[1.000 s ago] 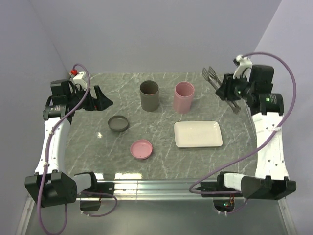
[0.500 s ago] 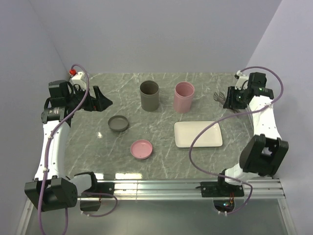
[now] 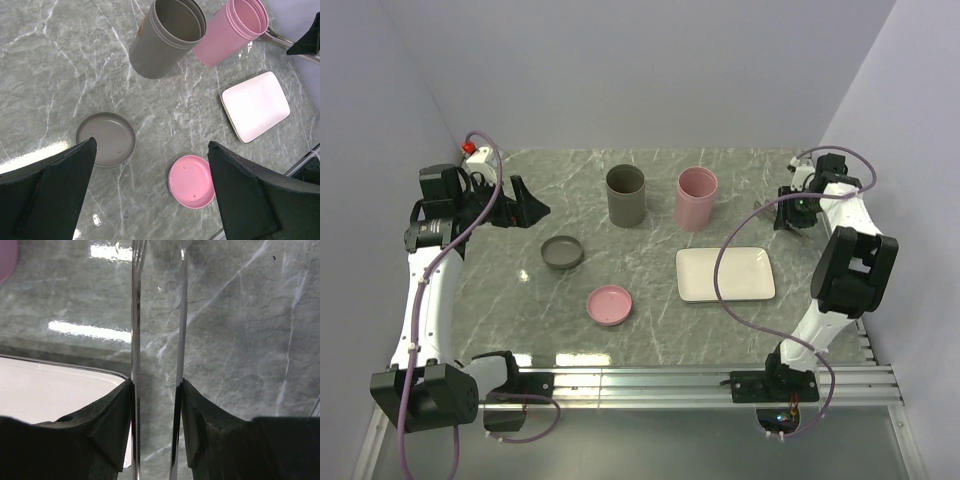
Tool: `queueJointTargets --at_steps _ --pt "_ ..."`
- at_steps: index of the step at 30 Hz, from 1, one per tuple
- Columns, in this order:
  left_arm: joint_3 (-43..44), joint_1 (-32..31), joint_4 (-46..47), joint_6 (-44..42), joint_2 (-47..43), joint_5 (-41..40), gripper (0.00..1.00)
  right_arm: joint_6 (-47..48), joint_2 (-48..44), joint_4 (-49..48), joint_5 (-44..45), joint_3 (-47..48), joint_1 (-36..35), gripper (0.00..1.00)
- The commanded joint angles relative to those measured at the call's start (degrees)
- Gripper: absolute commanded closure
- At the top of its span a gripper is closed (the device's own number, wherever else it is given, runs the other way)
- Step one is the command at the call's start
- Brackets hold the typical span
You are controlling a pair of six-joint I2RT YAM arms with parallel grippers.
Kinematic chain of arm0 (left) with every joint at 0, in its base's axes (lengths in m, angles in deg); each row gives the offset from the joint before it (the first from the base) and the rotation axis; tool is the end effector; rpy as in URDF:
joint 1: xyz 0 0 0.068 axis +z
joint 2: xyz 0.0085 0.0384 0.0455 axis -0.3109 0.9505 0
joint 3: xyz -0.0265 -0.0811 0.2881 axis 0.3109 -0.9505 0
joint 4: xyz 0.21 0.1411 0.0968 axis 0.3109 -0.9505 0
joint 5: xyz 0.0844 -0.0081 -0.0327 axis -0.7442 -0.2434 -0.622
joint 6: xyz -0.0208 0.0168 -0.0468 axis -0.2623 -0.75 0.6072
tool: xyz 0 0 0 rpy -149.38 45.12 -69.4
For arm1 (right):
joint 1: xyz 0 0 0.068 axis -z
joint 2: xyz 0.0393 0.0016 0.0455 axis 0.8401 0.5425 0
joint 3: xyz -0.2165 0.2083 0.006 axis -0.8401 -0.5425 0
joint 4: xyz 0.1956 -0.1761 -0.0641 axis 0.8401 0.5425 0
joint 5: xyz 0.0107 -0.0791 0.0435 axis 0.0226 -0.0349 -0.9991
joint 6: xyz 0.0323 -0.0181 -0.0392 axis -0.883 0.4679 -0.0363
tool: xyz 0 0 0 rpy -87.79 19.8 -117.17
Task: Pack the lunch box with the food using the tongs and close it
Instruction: Place the clamp at the center of the board.
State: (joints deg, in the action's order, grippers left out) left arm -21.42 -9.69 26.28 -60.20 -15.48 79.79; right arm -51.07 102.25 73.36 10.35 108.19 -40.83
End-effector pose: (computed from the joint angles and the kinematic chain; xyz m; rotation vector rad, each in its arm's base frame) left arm 0.2339 0.0111 0.3965 0.1780 2.0385 -0.7094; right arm 0.3799 -0.0994 0.2629 -0.1338 2.6196 0.2450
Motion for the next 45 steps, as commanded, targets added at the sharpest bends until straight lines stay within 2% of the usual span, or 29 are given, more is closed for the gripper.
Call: queueJointTargets --at_steps 1,8,18,24,25,26,36,41,42,45 --pt "-0.38 0.01 1.35 -0.95 -0.26 -0.39 0.01 2.95 0.18 -2.44 1.27 -1.02 0.3 0.51" --pt "0.06 0.1 1.79 -0.51 0.44 0.05 0.01 5.95 4.4 0.37 2.76 -3.31 0.38 0.43" --pt "0.23 0.01 1.52 -0.42 -0.17 -0.12 0.01 7.36 6.86 -0.51 6.9 -3.23 0.3 0.39" --pt "0.59 0.01 1.26 -0.6 -0.18 -0.39 0.01 7.27 8.18 0.28 7.34 0.11 0.38 0.27" --pt "0.59 0.01 1.35 -0.51 -0.09 -0.3 0.01 7.18 8.62 0.46 7.25 0.72 0.38 0.19" --pt "0.59 0.01 1.44 -0.34 -0.17 -0.21 0.01 7.18 8.97 1.07 7.08 1.95 0.3 0.17" --pt "0.67 0.01 1.61 0.02 0.35 0.14 0.01 5.6 12.84 4.06 5.76 9.95 0.12 0.13" --pt "1.11 0.01 0.91 -0.34 0.35 -0.13 0.01 5.07 11.09 7.39 2.17 14.69 0.12 0.08" --pt "1.2 0.01 0.56 -0.34 0.44 0.14 0.01 4.81 10.65 8.19 1.37 15.49 0.12 0.01" --pt "1.73 0.1 -1.11 -1.39 1.14 -0.12 0.01 3.67 7.14 10.48 -2.31 18.22 0.12 0.0"
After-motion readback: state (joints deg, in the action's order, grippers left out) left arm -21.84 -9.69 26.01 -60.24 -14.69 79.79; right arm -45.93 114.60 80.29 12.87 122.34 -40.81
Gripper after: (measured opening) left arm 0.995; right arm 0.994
